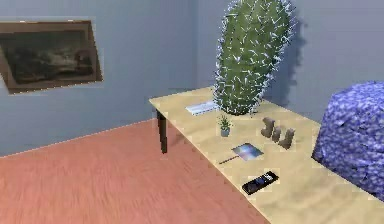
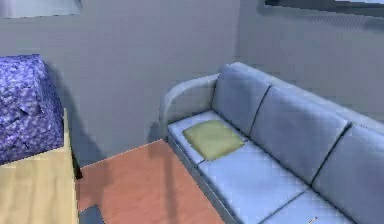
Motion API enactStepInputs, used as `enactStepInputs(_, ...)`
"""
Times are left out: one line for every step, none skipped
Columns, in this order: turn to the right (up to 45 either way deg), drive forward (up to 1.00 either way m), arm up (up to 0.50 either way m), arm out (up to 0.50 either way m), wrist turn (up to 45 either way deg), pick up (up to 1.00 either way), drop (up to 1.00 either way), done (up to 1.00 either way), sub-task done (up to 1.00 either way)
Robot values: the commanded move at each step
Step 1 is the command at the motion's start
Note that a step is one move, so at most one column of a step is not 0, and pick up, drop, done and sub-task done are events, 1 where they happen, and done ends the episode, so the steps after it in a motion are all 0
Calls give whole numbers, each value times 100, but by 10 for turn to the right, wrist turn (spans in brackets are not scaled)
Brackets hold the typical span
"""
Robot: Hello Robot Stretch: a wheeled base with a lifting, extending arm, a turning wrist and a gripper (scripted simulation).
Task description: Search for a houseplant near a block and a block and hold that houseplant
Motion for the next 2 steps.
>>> enactStepInputs(-300,0,0,0,0,0,0,0,0)
enactStepInputs(0,75,0,0,0,0,0,0,0)
